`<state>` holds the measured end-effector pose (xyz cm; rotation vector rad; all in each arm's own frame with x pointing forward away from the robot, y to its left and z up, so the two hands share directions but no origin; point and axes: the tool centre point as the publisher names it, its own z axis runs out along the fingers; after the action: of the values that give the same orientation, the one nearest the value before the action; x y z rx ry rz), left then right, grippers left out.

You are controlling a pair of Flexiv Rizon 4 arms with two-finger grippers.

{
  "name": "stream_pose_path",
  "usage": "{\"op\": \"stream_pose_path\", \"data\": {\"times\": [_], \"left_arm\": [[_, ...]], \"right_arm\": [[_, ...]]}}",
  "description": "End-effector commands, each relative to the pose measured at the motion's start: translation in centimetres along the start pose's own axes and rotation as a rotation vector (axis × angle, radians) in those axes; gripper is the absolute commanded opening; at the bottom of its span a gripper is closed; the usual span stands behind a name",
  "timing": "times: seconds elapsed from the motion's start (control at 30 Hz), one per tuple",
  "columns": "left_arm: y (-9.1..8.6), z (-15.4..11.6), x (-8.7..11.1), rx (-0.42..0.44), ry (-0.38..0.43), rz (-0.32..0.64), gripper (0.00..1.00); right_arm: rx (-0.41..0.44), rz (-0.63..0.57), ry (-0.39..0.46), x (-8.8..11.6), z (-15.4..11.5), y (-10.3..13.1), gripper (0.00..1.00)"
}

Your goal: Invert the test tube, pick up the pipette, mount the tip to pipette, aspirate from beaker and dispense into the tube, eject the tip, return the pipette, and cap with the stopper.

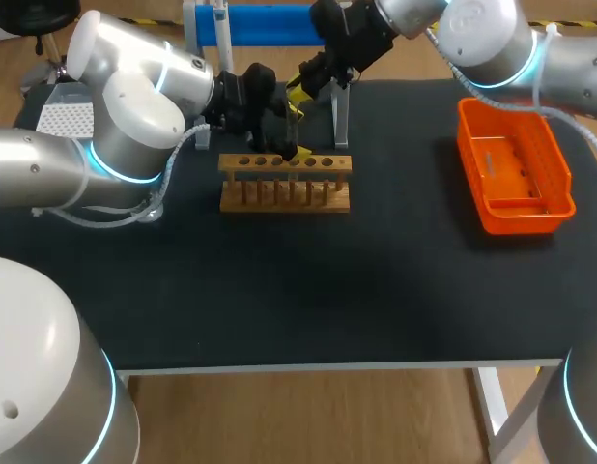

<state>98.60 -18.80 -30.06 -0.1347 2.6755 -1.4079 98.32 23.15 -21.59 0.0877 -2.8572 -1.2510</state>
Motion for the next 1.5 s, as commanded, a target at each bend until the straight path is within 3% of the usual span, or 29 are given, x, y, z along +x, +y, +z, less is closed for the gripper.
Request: {"op": "stream_pose_path", "data": {"times": [0.03, 1.5], "left_arm": [[0.0, 0.0, 0.0, 0.002, 0.003, 0.001, 1.0], [0.0, 0.0, 0.0, 0.002, 0.003, 0.001, 1.0]], "right_arm": [[0.005, 0.001, 0.008, -0.3, 0.2, 0.2, 0.0], [0.005, 0.024, 0.035, 0.4, 1.9, -1.2, 0.0]]}}
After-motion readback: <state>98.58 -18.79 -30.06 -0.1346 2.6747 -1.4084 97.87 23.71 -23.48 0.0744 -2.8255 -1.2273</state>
